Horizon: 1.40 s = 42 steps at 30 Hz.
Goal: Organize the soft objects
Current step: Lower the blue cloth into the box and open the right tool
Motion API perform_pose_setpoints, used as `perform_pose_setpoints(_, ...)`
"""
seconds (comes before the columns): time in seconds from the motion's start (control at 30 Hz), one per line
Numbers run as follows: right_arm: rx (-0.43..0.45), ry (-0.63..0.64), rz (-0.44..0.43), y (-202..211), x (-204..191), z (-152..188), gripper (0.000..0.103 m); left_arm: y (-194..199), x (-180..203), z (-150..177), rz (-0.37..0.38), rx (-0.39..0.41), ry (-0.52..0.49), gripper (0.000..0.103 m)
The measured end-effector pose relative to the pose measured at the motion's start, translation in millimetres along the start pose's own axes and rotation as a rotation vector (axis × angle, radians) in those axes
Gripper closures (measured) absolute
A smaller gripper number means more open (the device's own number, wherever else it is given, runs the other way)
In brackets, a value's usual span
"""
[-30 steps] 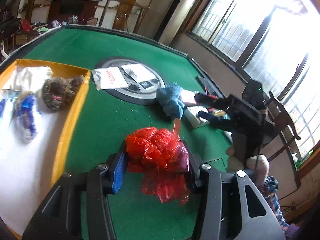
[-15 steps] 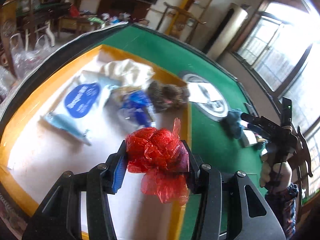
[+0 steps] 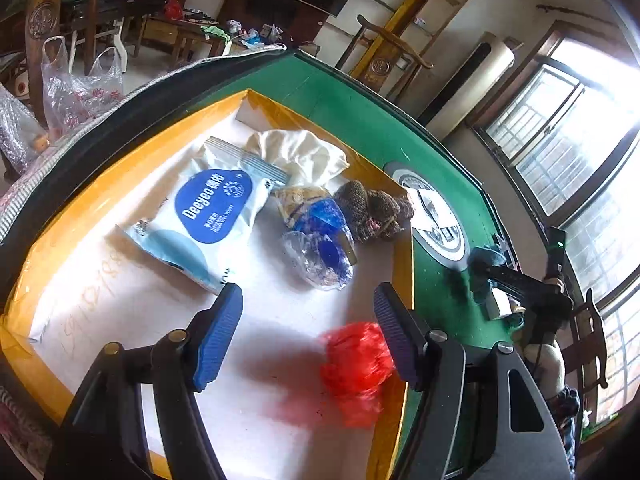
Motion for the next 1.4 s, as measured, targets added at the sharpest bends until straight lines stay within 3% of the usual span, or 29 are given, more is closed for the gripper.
perform_pose_setpoints(0.2, 0.030, 0.017, -0.225, 47, -45, -2, 0.073, 8, -18, -3, 0.018, 0.043, 0.089, 0.035)
perform_pose_setpoints(0.4, -0.069, 0.143, -0.472, 54, -142, 22, 0.073, 22, -26, -6, 0.011, 0.091, 0.115, 0.035)
perform_pose_setpoints(0.57, -0.198, 0.270, -0.607, 40, -225, 56, 0.073, 33, -37, -10, -0.022, 0.135, 0.118, 0.035)
perform_pose_setpoints(0.7, -0.304, 0.356, -0.616, 17, -272, 85, 0.073, 40, -49, -12, -0.049, 0.166, 0.131, 0.035)
perform_pose_setpoints(0.83, -0.375, 0.398, -0.539, -16, -288, 99, 0.073, 44, -61, -13, -0.059, 0.181, 0.145, 0.036)
perform_pose_setpoints(1.03, -0.339, 0.388, -0.407, -39, -281, 75, 0.073, 42, -67, -15, -0.052, 0.193, 0.157, 0.035)
perform_pose_setpoints(1.2, -0.302, 0.359, -0.347, -48, -275, 60, 0.072, 36, -67, -12, -0.042, 0.176, 0.163, 0.035)
perform_pose_setpoints(1.4, -0.335, 0.234, -0.501, -32, -255, 54, 0.052, 36, -55, -19, -0.051, 0.198, 0.132, 0.035)
Point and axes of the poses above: each gripper's, at about its wrist camera, not at the fingertips, and y roughly against the way its jaws point, x to its right, z to its underside, the point moved 1 cm from there along -y, roughly the way its jaws point, and after that the axes turned 9 degrees about x, right-handed, at the moved point
